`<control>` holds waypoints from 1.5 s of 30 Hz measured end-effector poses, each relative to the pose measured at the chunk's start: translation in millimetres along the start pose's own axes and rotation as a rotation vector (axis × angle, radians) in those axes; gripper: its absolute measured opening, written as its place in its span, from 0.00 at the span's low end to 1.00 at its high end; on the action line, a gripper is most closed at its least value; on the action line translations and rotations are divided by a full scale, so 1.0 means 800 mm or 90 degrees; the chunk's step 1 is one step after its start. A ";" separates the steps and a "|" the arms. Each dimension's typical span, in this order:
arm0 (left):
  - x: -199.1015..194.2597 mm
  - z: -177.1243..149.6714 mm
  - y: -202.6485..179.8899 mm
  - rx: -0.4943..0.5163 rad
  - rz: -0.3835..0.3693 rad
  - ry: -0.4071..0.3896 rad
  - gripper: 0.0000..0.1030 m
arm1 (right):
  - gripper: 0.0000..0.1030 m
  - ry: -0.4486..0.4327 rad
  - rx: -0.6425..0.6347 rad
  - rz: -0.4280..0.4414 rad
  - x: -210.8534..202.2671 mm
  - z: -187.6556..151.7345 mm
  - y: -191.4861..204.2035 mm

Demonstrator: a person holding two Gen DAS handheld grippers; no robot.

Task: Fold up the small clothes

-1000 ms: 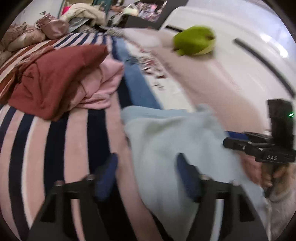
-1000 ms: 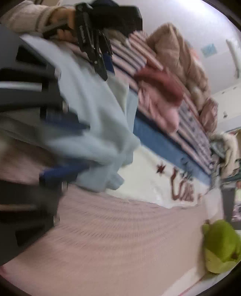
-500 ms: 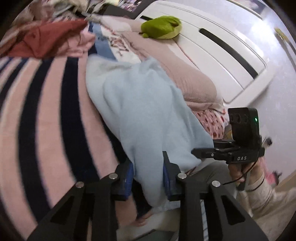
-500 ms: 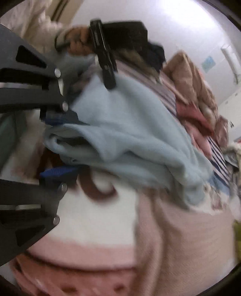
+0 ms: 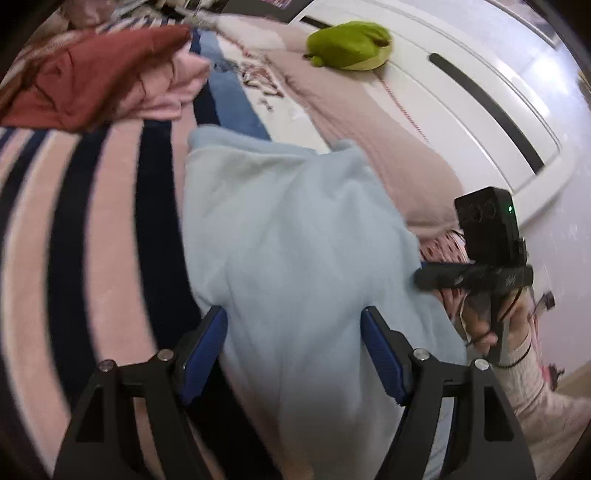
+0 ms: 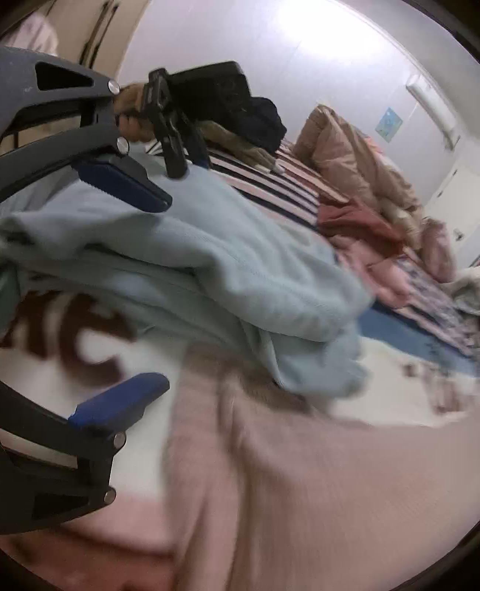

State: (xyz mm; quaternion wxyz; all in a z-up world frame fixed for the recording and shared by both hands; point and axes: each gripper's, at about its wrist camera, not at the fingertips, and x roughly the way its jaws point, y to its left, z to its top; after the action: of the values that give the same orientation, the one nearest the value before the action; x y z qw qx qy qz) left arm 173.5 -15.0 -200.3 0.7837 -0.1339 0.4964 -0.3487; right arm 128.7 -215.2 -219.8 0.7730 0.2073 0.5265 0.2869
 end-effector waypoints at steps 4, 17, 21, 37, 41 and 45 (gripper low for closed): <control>0.010 0.012 -0.009 0.003 0.022 -0.009 0.28 | 0.28 0.008 0.019 0.054 0.023 0.019 0.004; -0.300 0.032 -0.046 0.083 0.193 -0.230 0.23 | 0.21 -0.123 -0.189 0.126 -0.009 0.063 0.297; -0.414 0.023 -0.024 0.045 0.276 -0.288 0.23 | 0.21 -0.120 -0.259 0.164 0.023 0.083 0.411; -0.548 -0.050 0.230 -0.236 0.461 -0.253 0.34 | 0.29 0.037 -0.261 0.178 0.287 0.120 0.582; -0.536 -0.065 0.248 -0.272 0.440 -0.276 0.53 | 0.53 0.047 -0.242 0.170 0.304 0.117 0.560; -0.538 -0.067 0.236 -0.232 0.459 -0.281 0.55 | 0.58 -0.011 -0.309 0.160 0.285 0.129 0.574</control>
State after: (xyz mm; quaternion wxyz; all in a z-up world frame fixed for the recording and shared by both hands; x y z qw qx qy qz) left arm 91.6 421.1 -35.9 0.9054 -0.1595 0.3860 0.0762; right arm 185.2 278.1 -55.2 0.7629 0.0823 0.4062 0.4963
